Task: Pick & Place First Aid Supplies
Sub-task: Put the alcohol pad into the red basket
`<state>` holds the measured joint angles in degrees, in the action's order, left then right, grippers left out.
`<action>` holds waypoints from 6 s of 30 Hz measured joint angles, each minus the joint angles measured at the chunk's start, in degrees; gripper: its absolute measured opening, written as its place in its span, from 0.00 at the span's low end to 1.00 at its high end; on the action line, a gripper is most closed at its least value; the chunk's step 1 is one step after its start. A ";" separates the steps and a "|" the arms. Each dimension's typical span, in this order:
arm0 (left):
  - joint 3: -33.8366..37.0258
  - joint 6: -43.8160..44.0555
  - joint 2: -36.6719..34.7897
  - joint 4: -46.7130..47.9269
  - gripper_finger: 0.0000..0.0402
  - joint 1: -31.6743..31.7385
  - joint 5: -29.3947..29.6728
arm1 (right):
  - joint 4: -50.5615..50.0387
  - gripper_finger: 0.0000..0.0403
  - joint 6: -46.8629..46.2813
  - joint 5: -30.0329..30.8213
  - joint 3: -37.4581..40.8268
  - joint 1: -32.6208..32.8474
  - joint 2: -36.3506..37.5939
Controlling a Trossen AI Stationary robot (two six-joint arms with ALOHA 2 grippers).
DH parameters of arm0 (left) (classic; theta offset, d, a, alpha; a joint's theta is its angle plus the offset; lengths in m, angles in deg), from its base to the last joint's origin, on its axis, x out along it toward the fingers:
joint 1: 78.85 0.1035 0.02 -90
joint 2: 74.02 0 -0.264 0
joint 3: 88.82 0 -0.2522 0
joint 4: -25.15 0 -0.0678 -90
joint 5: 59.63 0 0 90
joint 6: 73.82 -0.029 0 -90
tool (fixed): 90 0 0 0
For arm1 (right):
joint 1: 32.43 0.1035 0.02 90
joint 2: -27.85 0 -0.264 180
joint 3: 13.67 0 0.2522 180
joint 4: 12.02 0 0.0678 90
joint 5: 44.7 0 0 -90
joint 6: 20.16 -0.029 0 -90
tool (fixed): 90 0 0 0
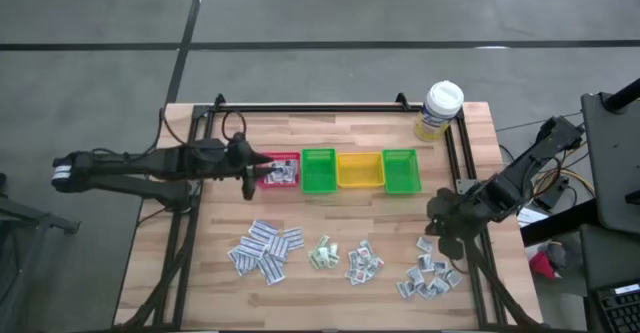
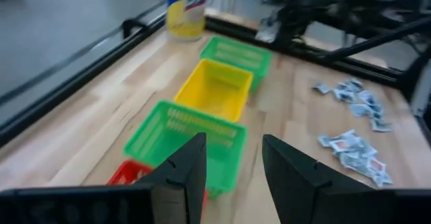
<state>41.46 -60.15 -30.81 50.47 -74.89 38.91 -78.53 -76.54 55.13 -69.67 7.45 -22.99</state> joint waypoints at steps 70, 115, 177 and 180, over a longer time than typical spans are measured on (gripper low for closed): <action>20.88 -6.16 -19.94 -13.68 0.34 -8.63 -1.46 | 9.62 0.41 -24.37 -12.84 13.43 -2.45 -17.50; 20.88 -4.70 -19.90 -13.69 0.34 -8.63 -1.50 | 7.94 0.02 -21.17 -8.02 11.19 -2.43 -17.21; 17.30 0.33 24.98 -64.07 0.34 -8.61 -4.63 | 9.95 0.02 23.93 63.07 -31.27 -12.52 -52.95; 14.60 -1.47 27.98 -64.02 0.34 -8.61 -4.63 | 9.77 0.02 26.04 64.29 -34.35 -13.50 -55.34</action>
<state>56.06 -61.62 -2.83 -13.56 -83.50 34.27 -68.76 -50.50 119.42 -104.02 -6.04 -78.34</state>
